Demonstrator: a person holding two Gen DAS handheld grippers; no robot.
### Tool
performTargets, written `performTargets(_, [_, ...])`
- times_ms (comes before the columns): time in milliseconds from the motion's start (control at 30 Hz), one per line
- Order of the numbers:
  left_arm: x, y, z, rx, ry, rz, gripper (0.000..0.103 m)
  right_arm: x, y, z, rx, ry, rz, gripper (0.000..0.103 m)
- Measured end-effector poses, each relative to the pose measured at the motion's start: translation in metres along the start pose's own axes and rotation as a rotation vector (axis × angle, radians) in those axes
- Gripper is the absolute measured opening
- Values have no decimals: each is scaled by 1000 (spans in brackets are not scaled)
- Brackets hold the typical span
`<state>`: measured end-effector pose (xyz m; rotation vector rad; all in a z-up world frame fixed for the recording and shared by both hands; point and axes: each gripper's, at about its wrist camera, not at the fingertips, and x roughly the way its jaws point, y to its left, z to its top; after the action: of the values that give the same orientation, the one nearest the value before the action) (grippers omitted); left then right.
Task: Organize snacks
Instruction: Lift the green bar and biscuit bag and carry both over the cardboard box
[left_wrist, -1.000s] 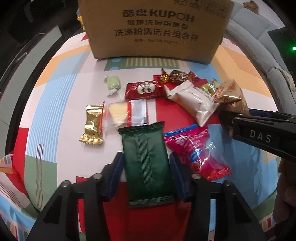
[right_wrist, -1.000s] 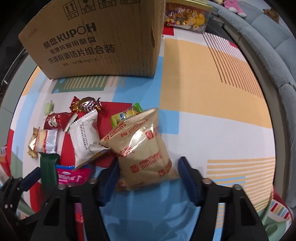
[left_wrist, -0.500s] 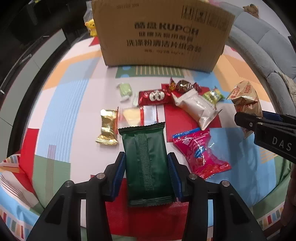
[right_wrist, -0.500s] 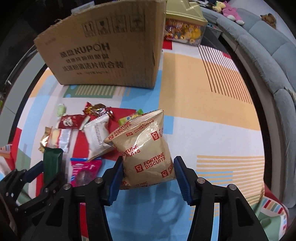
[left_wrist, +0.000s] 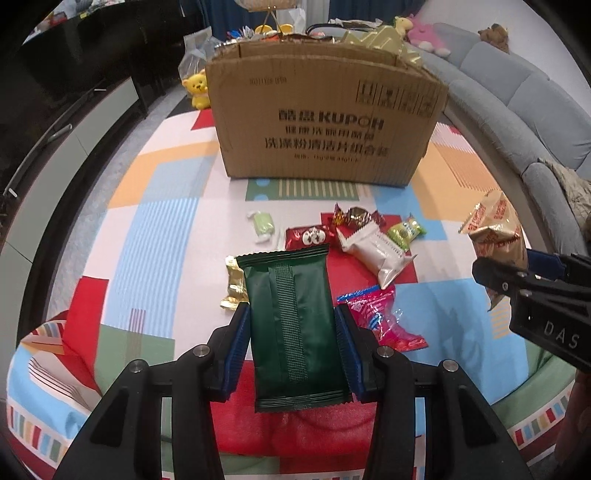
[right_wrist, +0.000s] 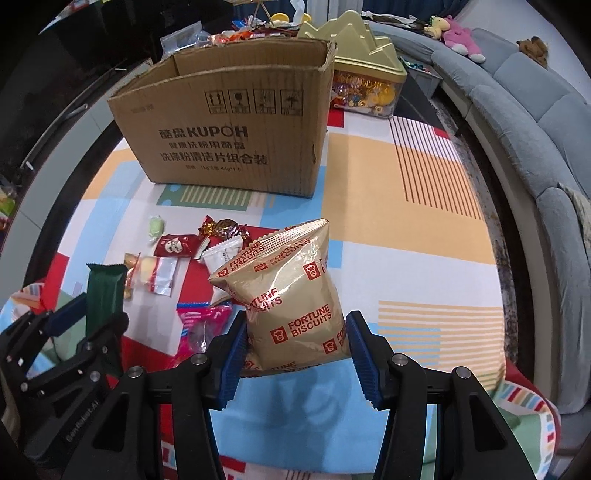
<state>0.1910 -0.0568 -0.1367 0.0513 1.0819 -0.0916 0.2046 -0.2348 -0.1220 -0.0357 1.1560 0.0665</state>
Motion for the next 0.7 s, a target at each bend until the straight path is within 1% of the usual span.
performTargets(267, [-22, 3, 13, 0, -38, -4, 45, -21, 0, 4, -11, -34, 2, 54])
performTargets(700, [-54, 10, 46, -11, -103, -22, 45, -56, 4, 26, -19, -106, 16, 53])
